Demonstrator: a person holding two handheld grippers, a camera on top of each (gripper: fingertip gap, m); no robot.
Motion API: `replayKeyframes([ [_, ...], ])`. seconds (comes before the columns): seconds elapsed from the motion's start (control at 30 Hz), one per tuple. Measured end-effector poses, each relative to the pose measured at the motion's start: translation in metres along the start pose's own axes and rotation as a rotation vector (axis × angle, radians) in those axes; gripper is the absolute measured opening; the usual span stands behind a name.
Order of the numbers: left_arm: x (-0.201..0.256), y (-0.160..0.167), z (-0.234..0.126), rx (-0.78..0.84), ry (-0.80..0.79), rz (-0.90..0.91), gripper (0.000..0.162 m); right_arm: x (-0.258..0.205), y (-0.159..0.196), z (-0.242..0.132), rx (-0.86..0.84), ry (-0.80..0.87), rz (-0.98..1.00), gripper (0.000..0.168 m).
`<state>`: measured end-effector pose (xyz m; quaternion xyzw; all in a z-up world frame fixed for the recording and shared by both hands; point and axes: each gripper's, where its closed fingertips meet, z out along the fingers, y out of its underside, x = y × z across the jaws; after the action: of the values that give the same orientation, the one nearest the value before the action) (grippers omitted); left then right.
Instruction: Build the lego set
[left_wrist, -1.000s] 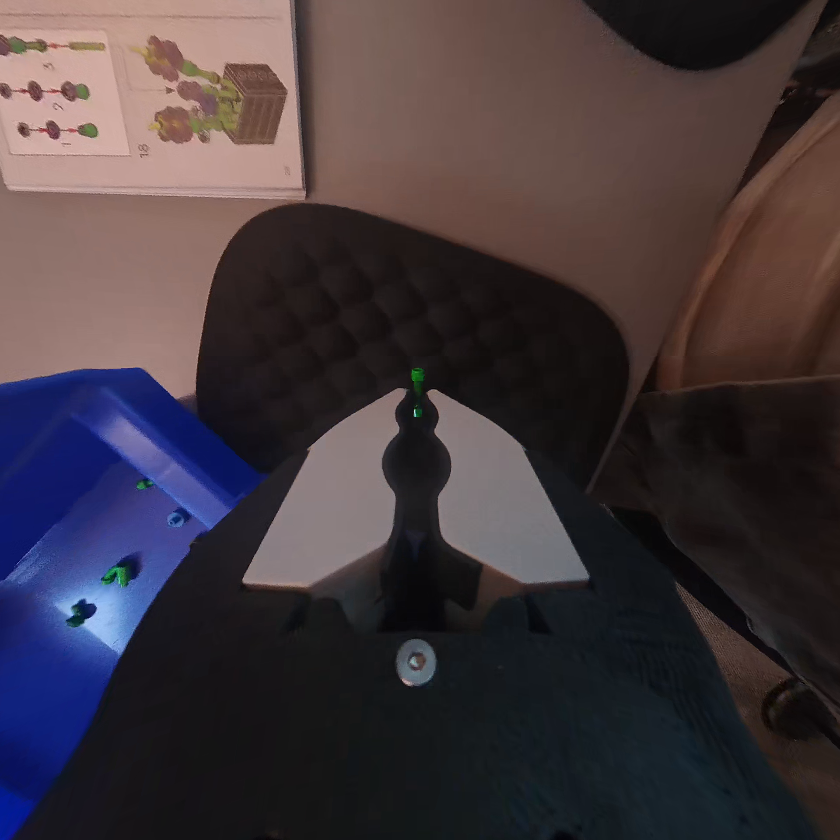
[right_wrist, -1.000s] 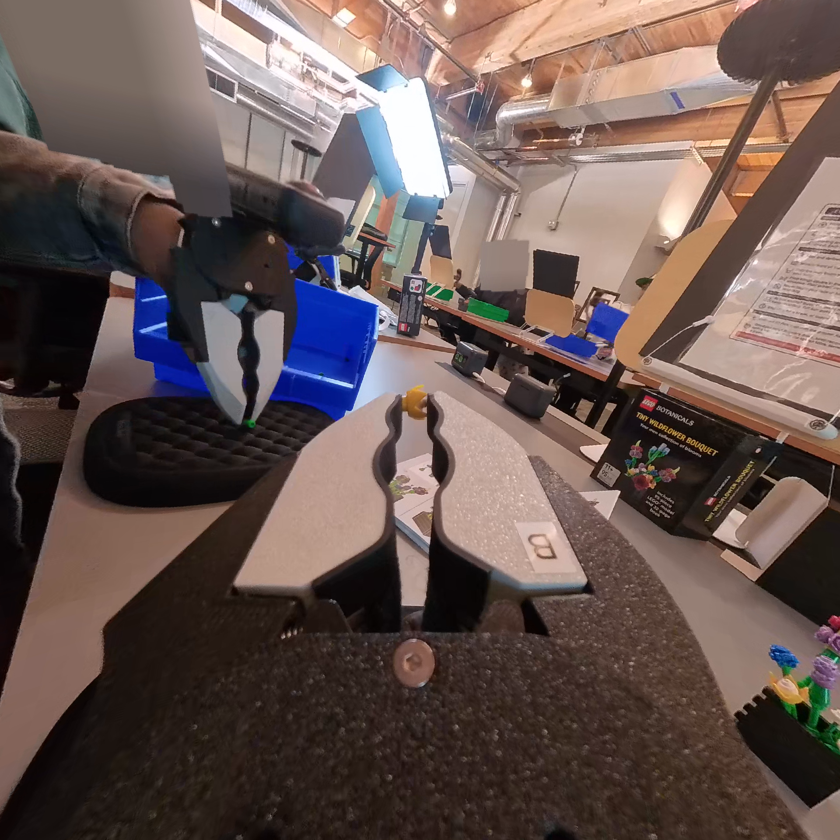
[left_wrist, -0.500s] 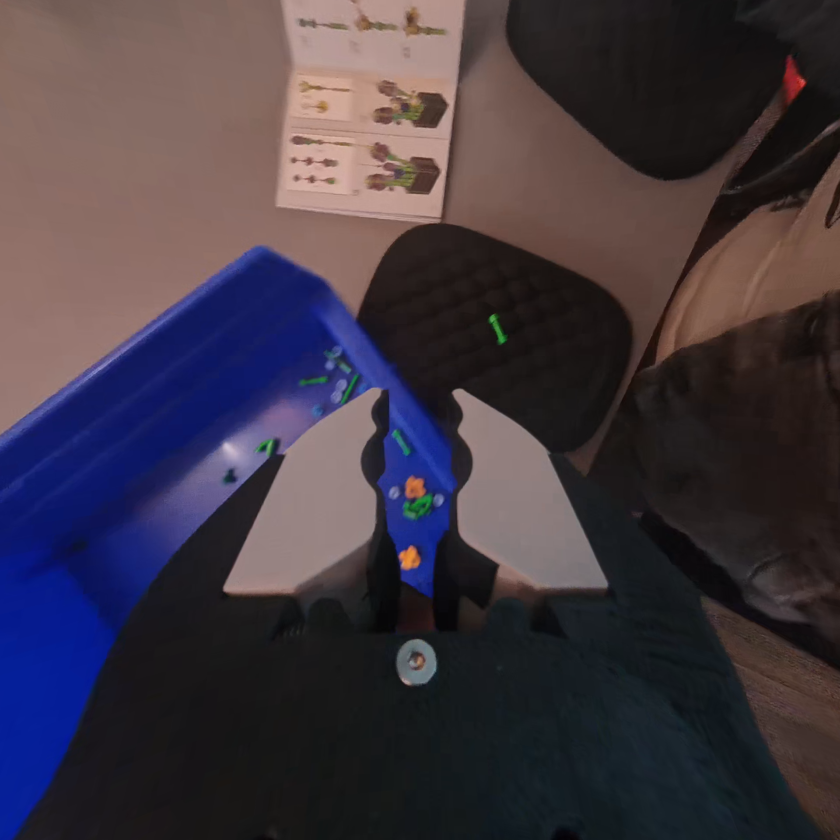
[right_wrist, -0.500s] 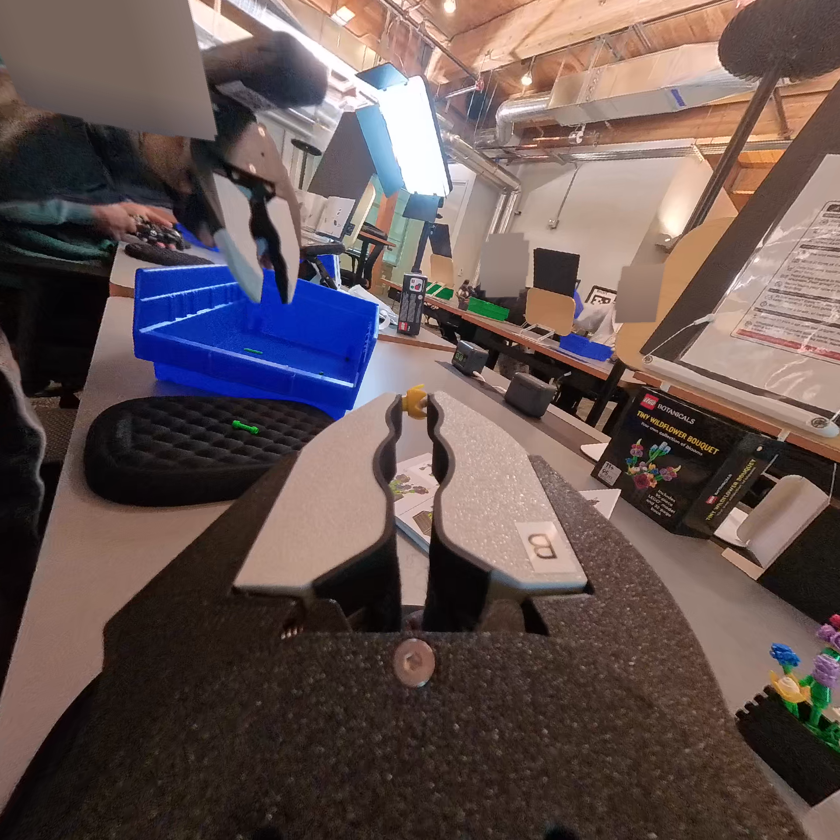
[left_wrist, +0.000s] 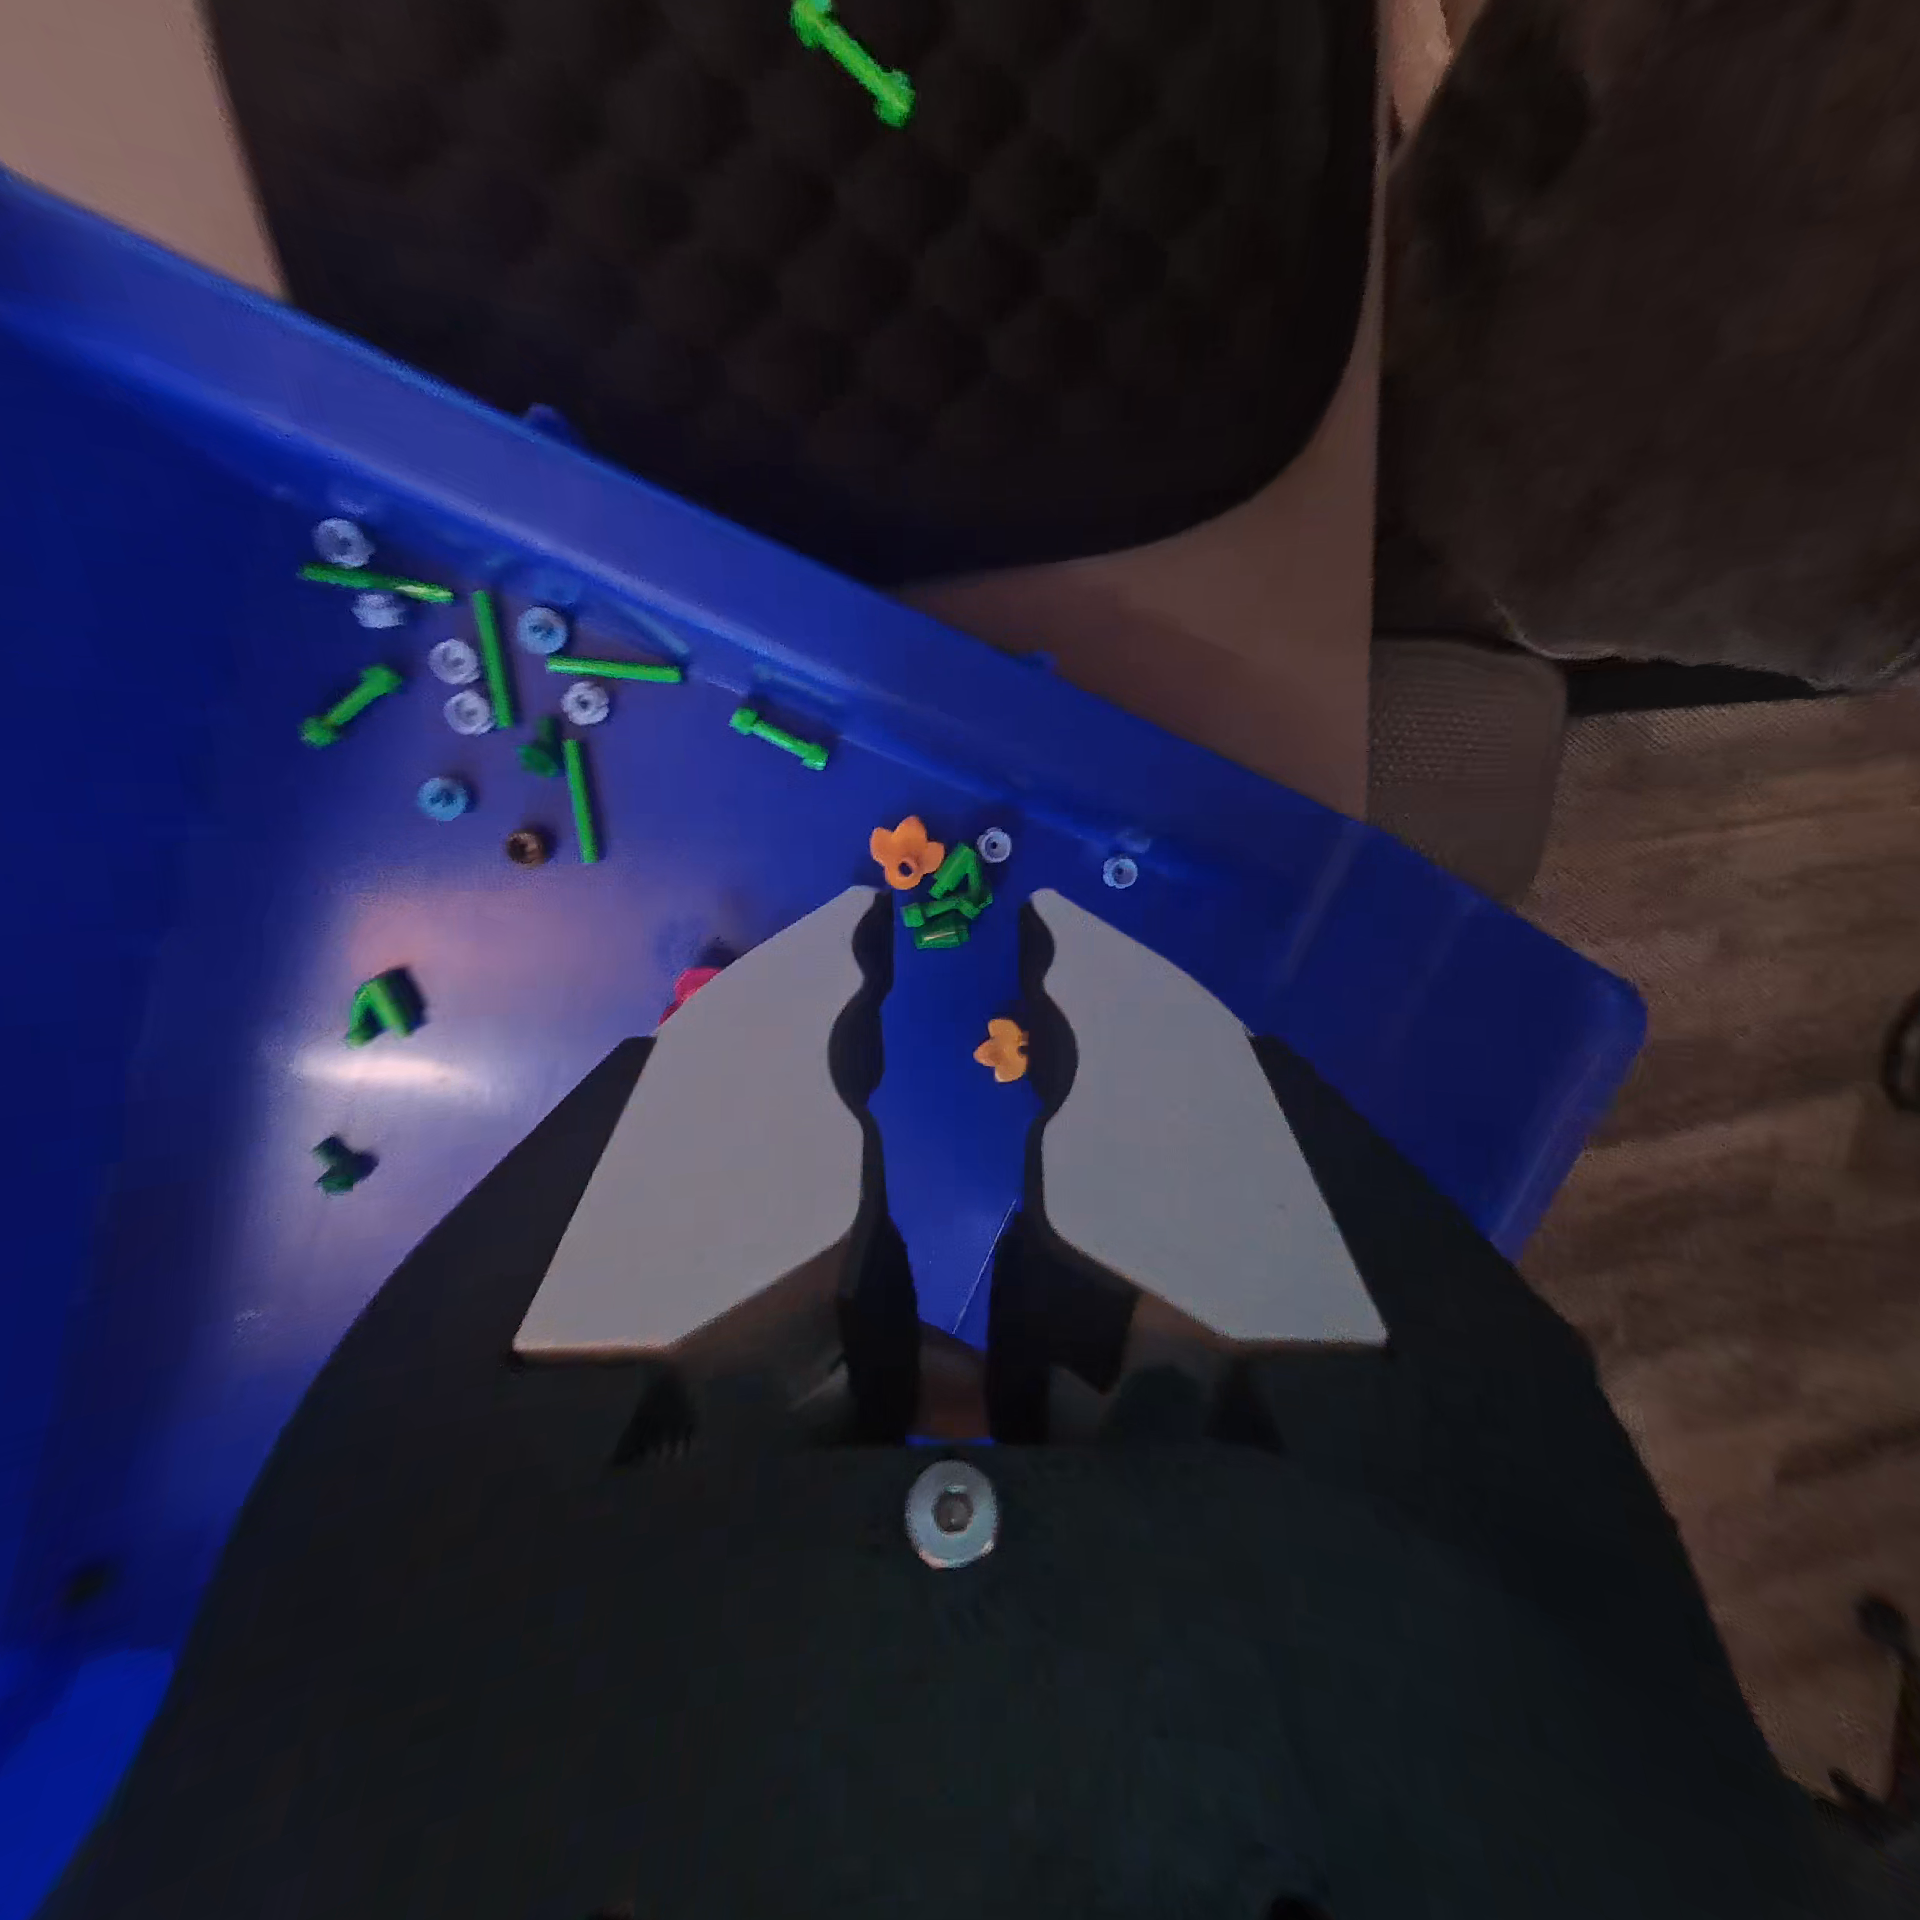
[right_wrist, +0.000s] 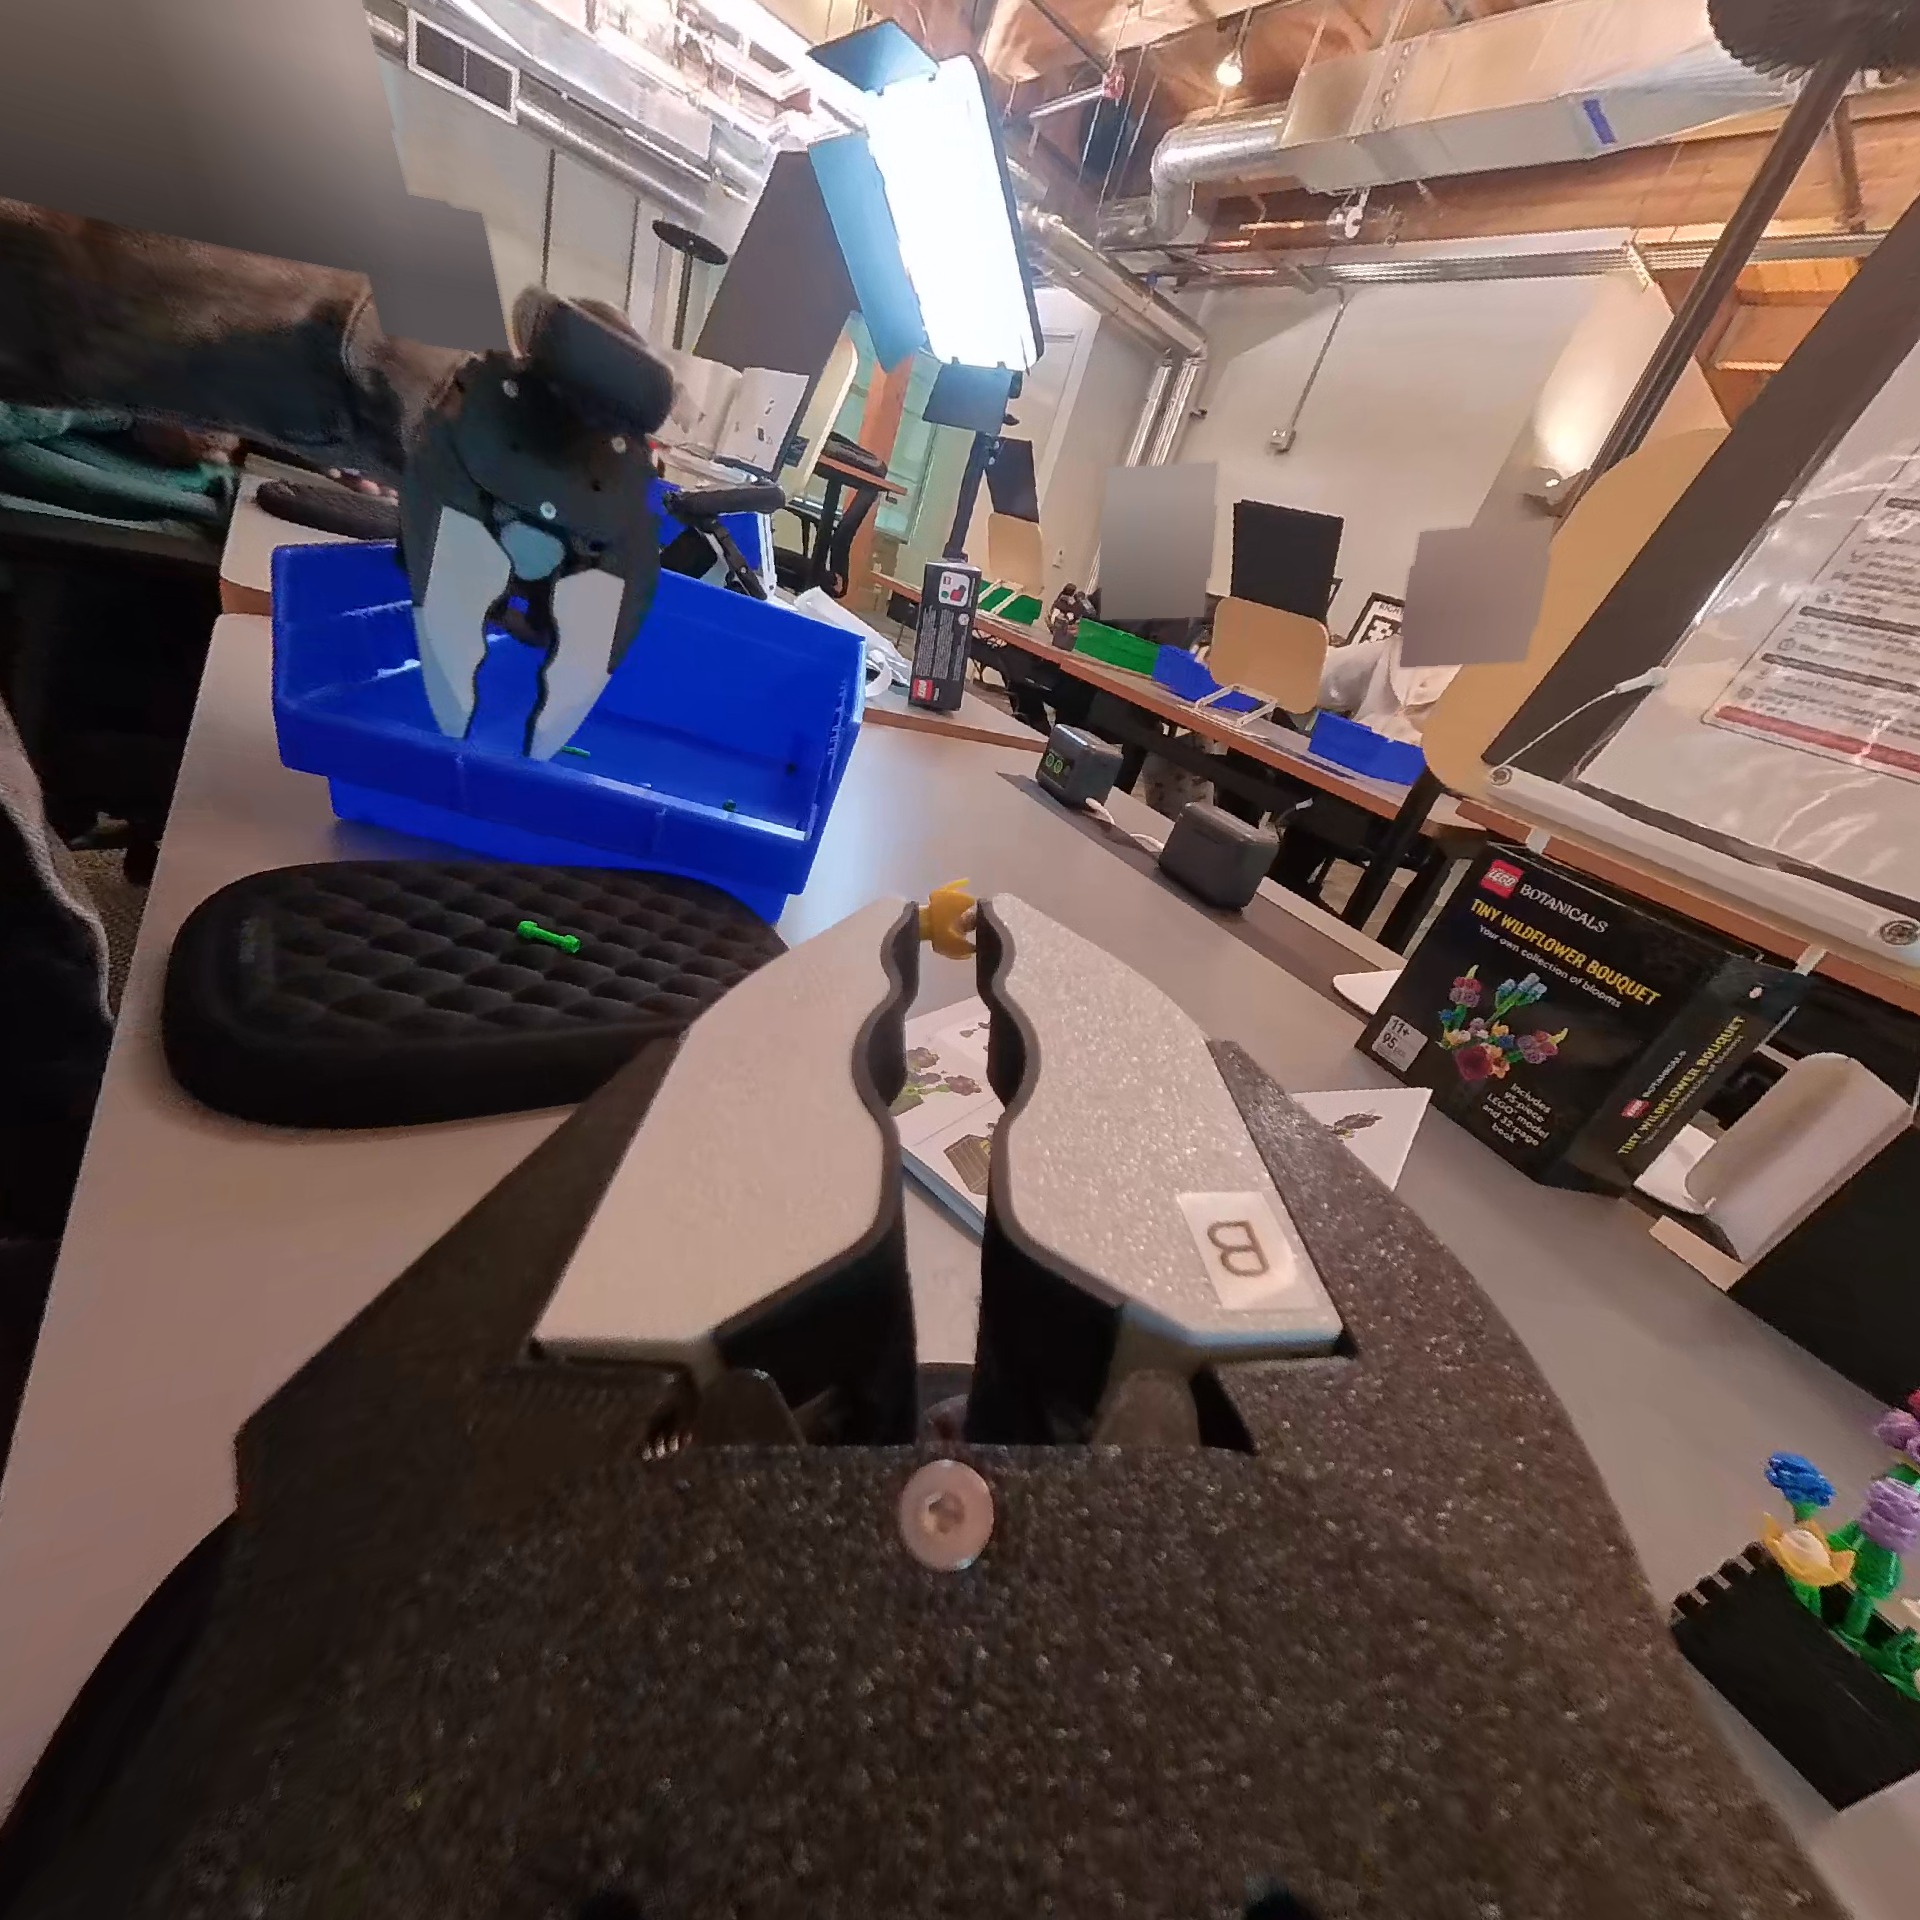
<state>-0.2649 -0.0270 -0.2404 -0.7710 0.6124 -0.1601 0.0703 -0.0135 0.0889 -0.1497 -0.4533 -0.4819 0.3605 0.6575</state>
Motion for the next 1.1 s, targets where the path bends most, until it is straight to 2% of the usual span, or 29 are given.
replayKeyframes([
  [0.07, -0.004, 0.005, 0.005, -0.037, -0.008, 0.035, 0.022, 0.0, 0.001, 0.0, -0.005, 0.001, 0.002, 0.01],
  [0.17, -0.037, 0.014, -0.004, -0.066, -0.188, -0.035, 0.022, 0.0, 0.001, -0.001, -0.01, -0.001, 0.004, 0.01],
  [0.3, -0.059, 0.005, -0.033, 0.133, -0.315, -0.129, 0.017, 0.0, 0.001, 0.001, -0.013, -0.007, 0.0, 0.01],
  [0.4, -0.056, -0.016, -0.028, 0.255, -0.281, -0.089, 0.01, 0.0, 0.001, 0.002, -0.009, -0.007, 0.003, 0.01],
  [0.53, -0.062, -0.016, 0.0, 0.121, -0.227, -0.062, 0.01, -0.001, 0.0, 0.001, -0.002, -0.006, 0.001, 0.01],
  [0.67, -0.068, -0.018, 0.015, 0.099, -0.177, -0.075, 0.009, 0.001, -0.001, 0.0, 0.01, -0.002, 0.002, 0.01],
  [0.77, -0.07, -0.006, 0.022, 0.004, -0.163, -0.111, 0.009, 0.002, -0.002, 0.0, 0.018, 0.0, 0.003, 0.01],
  [1.0, -0.071, -0.007, 0.024, 0.005, -0.15, -0.203, 0.003, 0.0, -0.004, -0.001, 0.031, -0.001, 0.003, 0.01],
  [1.1, -0.08, -0.013, 0.002, 0.036, -0.276, -0.257, 0.003, 0.0, -0.005, -0.002, 0.039, -0.004, 0.001, 0.01],
])
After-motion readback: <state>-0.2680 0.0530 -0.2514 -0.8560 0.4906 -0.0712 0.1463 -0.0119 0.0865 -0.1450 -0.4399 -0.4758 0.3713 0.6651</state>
